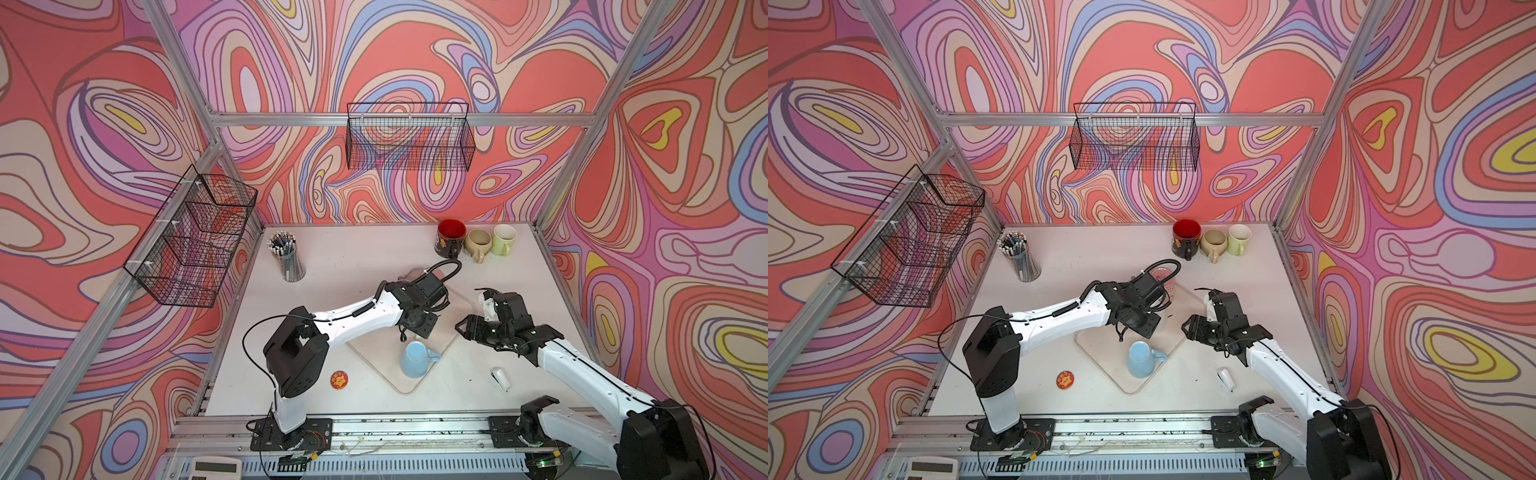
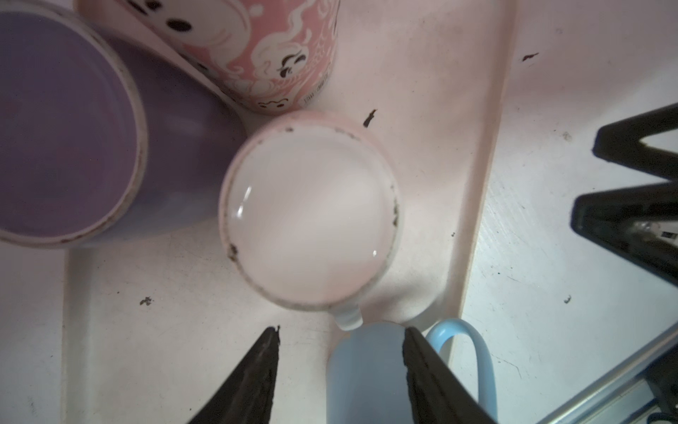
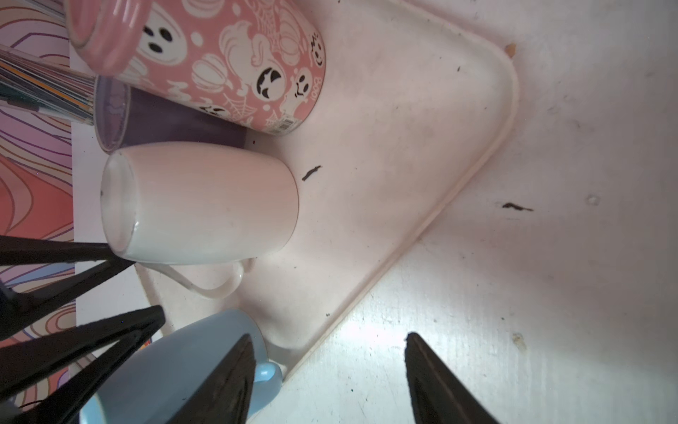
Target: Turn the mug right side up
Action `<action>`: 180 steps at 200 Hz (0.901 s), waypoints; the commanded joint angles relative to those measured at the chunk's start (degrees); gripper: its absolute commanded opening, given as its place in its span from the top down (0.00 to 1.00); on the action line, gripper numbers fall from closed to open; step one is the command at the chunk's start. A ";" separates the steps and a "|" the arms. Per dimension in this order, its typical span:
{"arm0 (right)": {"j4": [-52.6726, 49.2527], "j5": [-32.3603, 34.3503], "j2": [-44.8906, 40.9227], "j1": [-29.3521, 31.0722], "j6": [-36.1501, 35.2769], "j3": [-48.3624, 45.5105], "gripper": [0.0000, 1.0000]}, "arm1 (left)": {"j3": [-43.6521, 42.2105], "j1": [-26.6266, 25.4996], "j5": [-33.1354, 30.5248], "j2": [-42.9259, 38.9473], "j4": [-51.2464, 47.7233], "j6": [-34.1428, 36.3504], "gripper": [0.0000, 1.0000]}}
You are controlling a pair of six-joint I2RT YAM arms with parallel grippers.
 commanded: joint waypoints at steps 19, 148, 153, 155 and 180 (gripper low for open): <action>2.96 -1.44 1.18 -0.38 -0.73 -0.79 0.33 | 2.49 -0.16 -2.38 2.74 -2.70 1.09 0.41; 5.23 -2.65 3.91 -0.90 -0.96 -1.00 0.33 | 6.02 -0.25 -8.08 8.36 -5.70 -1.19 0.55; 5.27 -2.68 4.00 -0.91 -0.93 -1.03 0.33 | 5.99 -0.25 -8.19 8.40 -5.69 -1.13 0.57; 5.30 -2.68 4.05 -0.91 -0.89 -1.03 0.33 | 5.96 -0.25 -8.18 8.44 -5.74 -1.12 0.57; 5.52 -2.93 4.36 -1.00 -1.04 -1.03 0.33 | 5.97 -0.25 -8.50 8.58 -5.88 -1.14 0.63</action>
